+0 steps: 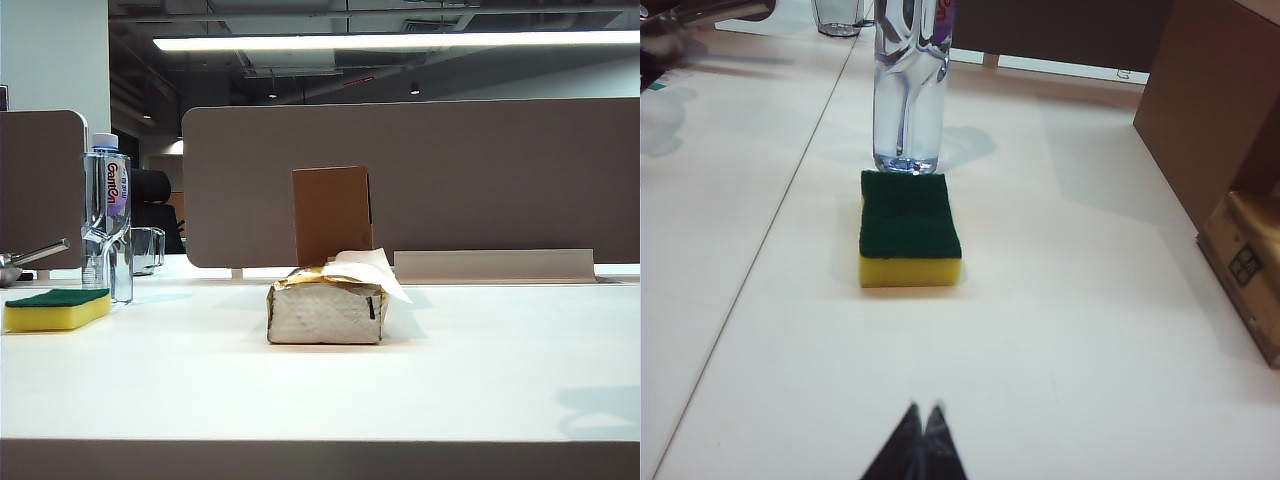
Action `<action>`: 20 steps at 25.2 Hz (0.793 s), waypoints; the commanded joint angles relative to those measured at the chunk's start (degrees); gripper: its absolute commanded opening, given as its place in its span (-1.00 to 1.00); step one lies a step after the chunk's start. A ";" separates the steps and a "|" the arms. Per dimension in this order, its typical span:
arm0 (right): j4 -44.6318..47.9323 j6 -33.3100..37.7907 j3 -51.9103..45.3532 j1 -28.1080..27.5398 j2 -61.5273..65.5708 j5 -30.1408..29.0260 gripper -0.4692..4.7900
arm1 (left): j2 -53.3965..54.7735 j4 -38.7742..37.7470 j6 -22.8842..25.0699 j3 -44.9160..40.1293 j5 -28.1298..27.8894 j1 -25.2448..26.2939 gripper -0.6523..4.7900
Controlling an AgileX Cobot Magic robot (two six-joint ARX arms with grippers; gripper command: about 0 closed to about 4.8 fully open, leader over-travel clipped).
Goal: Move the sponge from right to left to wipe the table, avoiding obstacles on the table, and finally reaching the bottle of mineral water.
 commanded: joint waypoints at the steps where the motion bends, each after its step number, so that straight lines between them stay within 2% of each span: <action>1: 2.73 -0.46 -1.22 0.04 -0.02 0.09 -0.84 | -0.02 1.38 0.28 -0.61 0.42 -0.02 -0.78; 6: 3.23 -0.46 -1.62 0.04 0.00 0.04 -0.84 | -0.02 1.42 3.32 -0.83 2.91 -0.02 -0.78; 13: 5.90 -0.44 -2.43 0.04 -0.07 -0.15 -0.84 | -0.02 1.38 3.72 -0.94 2.86 -0.02 -0.78; 20: 5.22 -1.81 -2.82 0.04 -0.66 0.11 -0.84 | -0.11 1.90 4.52 -4.83 2.21 -0.02 -0.78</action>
